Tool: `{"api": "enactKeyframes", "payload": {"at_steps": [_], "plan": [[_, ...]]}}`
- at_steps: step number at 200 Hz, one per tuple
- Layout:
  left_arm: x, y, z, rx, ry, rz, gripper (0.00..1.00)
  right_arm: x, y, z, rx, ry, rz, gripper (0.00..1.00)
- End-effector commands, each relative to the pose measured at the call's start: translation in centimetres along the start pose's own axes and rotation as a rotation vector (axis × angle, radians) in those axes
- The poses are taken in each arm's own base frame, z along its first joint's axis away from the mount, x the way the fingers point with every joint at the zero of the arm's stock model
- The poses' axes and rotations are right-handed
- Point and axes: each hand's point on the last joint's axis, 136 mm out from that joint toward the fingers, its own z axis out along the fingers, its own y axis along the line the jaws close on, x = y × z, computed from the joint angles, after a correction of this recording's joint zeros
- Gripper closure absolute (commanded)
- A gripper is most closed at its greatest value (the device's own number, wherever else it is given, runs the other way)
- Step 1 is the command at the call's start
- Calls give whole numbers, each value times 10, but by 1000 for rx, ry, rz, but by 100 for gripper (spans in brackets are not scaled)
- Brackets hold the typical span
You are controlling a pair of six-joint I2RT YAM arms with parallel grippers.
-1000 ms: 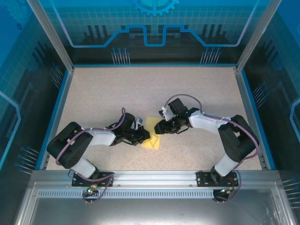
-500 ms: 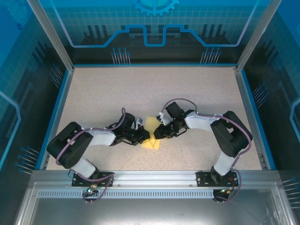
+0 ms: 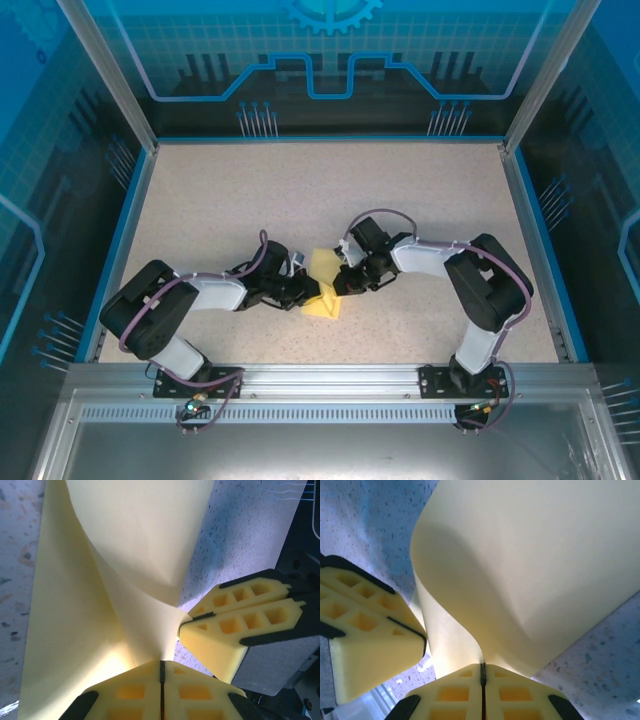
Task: Fold a paper plane with a square sheet of paper (pick it up from the middle)
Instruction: Fold the triangle a second time at the center of the table.
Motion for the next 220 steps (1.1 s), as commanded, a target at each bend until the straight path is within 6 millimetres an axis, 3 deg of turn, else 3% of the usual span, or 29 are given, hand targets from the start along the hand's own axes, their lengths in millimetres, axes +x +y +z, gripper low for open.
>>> {"api": "enactKeyframes", "payload": {"at_steps": [1,127,220], "plan": [[-1,-20,-1,37,0,46,91,1,-6,2,45,20,-1,93],[-12,-34,10,29,-17,53,91,-4,-11,-1,83,28,-27,91],[-12,-20,15,-24,-15,45,92,-10,-16,-6,108,11,-28,91]]}}
